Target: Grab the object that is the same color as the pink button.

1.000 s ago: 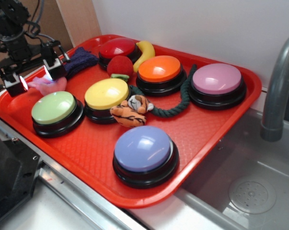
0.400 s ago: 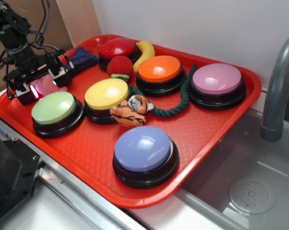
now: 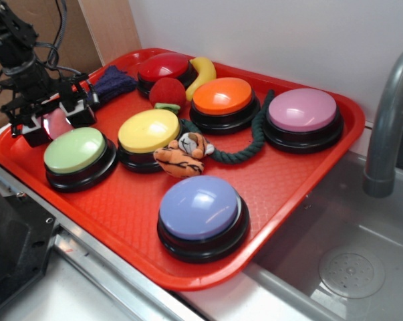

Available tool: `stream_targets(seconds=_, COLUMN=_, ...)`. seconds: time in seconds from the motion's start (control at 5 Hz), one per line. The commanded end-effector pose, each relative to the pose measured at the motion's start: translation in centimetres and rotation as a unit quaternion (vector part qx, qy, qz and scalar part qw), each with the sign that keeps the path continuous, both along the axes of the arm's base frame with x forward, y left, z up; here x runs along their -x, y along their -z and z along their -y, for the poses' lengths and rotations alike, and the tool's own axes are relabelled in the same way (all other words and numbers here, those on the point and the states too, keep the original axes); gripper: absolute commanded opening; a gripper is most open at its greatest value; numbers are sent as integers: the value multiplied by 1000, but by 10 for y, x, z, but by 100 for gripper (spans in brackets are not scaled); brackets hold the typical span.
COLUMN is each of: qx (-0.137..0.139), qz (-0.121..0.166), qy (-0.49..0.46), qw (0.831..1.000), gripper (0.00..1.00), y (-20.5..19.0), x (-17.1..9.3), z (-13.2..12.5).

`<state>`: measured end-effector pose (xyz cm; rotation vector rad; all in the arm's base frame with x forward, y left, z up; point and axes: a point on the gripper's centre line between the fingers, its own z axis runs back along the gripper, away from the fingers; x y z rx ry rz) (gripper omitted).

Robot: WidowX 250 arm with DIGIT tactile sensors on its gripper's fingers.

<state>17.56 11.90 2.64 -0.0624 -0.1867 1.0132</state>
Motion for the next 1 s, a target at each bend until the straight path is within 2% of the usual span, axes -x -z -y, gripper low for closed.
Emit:
stream_targets(seconds=0.0, qx=-29, qz=-35, qy=252, qw=967, gripper=0, y=-80, x=-26, z=39)
stream_targets(seconds=0.2, qx=-38, qz=-18, qy=370, qw=928, gripper=0, y=-103, x=-37, z=89)
stream_targets(seconds=0.4, qx=-13, qz=12, qy=483, qw=876, gripper=0, y=-105, x=-36, z=118)
stream_targets(seconds=0.6, qx=-4, qz=7, qy=503, qw=864, gripper=0, y=-96, x=-35, z=126)
stream_targets(seconds=0.8, qx=-4, qz=7, qy=503, qw=864, gripper=100, y=-96, x=-35, z=126)
